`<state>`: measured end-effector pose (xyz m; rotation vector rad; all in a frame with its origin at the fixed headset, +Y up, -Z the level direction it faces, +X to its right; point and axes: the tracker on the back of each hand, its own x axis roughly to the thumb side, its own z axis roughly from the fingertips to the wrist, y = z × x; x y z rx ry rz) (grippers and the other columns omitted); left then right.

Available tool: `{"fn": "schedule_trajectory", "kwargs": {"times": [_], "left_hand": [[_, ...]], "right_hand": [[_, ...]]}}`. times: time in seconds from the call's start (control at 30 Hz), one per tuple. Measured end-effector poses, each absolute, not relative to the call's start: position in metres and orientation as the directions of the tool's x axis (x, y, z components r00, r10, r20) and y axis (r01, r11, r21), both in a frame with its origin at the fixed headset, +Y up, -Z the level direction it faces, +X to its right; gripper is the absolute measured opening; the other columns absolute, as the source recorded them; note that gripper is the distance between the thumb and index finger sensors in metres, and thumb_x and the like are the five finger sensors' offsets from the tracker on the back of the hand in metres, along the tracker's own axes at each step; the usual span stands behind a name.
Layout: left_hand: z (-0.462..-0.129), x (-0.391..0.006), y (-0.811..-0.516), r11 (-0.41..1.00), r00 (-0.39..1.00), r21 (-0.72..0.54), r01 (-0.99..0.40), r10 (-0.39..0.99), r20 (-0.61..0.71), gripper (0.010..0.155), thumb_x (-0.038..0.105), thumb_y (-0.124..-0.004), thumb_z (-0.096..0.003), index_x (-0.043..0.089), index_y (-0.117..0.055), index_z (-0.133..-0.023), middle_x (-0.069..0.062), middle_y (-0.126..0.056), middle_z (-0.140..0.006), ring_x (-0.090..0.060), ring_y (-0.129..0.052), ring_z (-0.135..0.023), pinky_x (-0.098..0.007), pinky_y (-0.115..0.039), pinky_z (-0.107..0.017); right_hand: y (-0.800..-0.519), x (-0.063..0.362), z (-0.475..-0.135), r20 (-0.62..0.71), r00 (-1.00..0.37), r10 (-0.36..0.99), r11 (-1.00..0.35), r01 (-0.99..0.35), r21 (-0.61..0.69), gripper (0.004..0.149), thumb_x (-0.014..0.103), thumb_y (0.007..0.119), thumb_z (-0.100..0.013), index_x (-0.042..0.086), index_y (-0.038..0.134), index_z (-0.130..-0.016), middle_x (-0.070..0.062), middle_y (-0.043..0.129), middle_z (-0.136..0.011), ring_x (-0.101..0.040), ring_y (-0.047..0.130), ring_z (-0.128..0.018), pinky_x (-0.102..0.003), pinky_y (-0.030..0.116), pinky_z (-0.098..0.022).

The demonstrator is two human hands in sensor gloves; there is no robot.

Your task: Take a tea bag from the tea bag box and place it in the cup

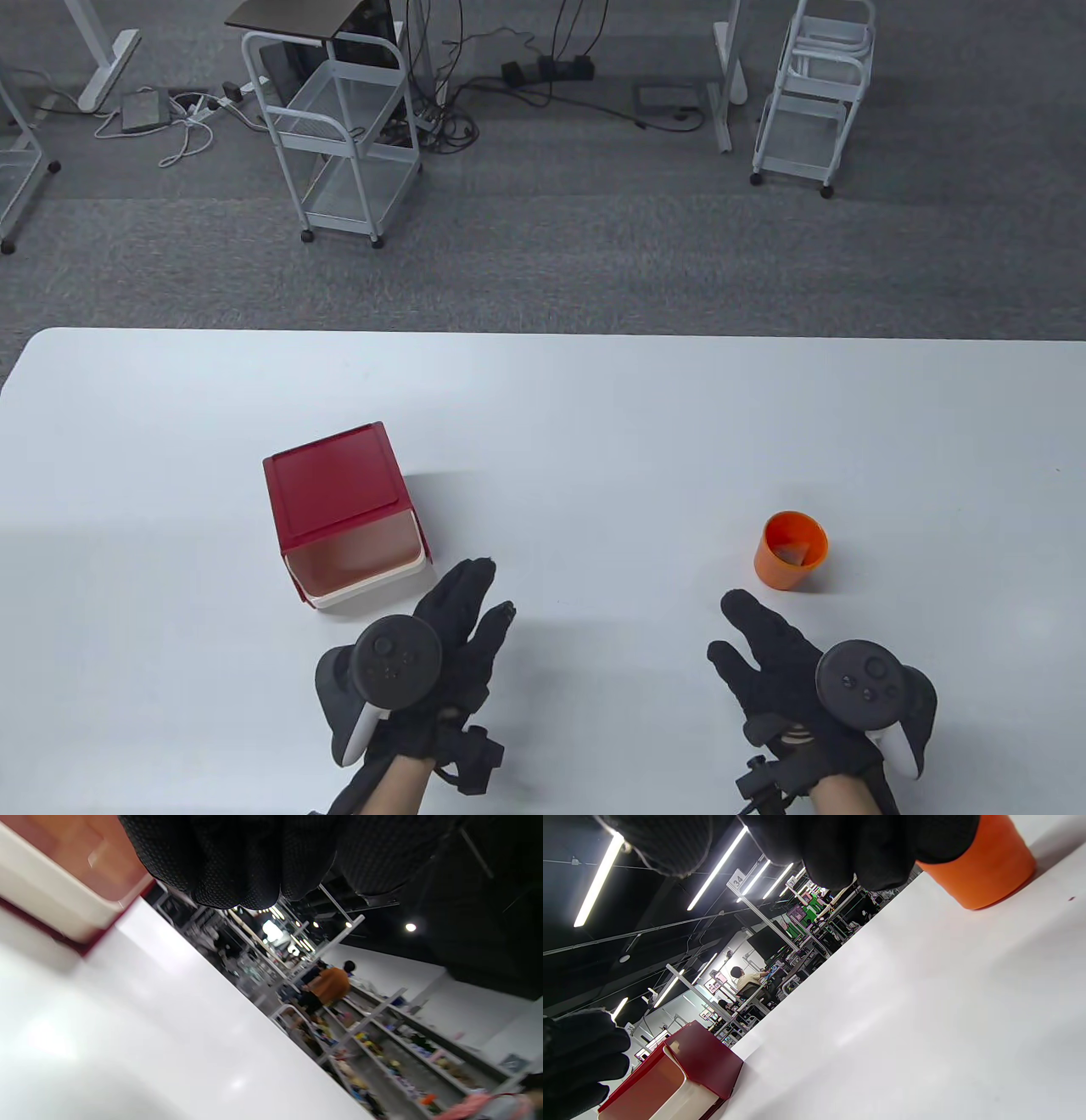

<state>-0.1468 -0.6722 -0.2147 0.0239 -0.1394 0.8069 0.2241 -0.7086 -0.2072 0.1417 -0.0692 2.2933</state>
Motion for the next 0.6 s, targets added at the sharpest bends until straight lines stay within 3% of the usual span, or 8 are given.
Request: {"fn": "schedule_trajectory", "kwargs": {"times": [0.2,0.6], "left_hand": [[-0.211,-0.135,-0.687,0.607,0.593,-0.153,-0.780,0.795,0.132,0.065,0.057,-0.067,-0.0507,0.028,-0.065,-0.109,-0.006,-0.069,-0.117,-0.032,-0.075,-0.103,-0.043,-0.068,-0.075],[-0.214,-0.143,-0.708,0.584,0.577,-0.196,-0.788,0.811,0.096,0.066,0.057,-0.068,-0.0504,0.027,-0.065,-0.109,-0.007,-0.069,-0.117,-0.032,-0.074,-0.103,-0.043,-0.067,-0.075]], "right_hand": [[-0.709,0.224,-0.207,0.126,-0.656,0.745,-0.661,-0.751,-0.001,0.066,0.051,0.075,-0.047,0.013,0.060,-0.099,-0.021,0.068,-0.101,-0.051,0.073,-0.084,-0.059,0.064,-0.063],[-0.710,0.224,-0.206,0.119,-0.661,0.741,-0.666,-0.746,0.003,0.067,0.051,0.075,-0.047,0.013,0.059,-0.099,-0.021,0.068,-0.101,-0.051,0.073,-0.084,-0.059,0.064,-0.063]]}}
